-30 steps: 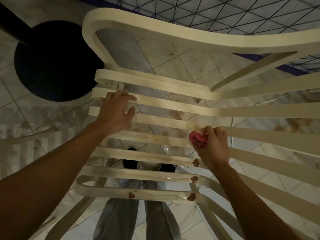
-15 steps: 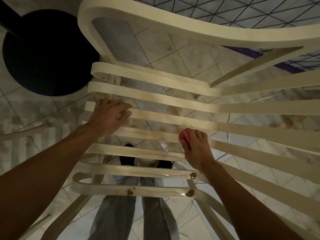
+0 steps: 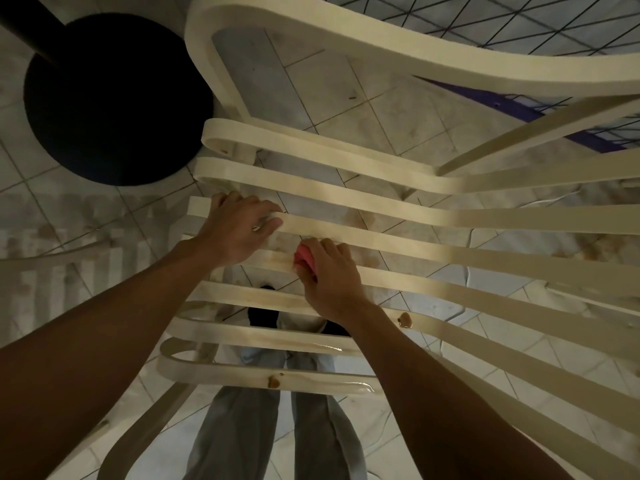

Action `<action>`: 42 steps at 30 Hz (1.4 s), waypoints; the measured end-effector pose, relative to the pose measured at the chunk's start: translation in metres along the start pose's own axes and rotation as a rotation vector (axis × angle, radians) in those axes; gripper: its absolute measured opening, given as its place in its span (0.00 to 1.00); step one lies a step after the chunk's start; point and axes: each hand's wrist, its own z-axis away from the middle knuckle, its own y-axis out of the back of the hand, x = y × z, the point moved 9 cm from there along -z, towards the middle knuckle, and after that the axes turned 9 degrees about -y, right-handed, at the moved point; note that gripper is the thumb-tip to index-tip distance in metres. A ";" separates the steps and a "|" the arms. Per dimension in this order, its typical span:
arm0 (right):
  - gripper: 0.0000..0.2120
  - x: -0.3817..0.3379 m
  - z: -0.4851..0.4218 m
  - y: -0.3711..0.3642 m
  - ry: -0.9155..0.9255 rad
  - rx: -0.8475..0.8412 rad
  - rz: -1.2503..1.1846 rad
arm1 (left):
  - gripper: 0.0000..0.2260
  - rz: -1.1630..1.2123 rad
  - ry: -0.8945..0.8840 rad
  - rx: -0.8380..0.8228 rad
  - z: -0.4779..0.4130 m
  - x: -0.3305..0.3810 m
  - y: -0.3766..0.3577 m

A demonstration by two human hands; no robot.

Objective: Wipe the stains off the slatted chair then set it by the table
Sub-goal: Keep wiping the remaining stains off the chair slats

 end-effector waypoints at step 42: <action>0.08 -0.033 -0.011 -0.025 0.016 -0.054 -0.130 | 0.23 1.010 0.995 0.423 0.138 -0.091 -0.041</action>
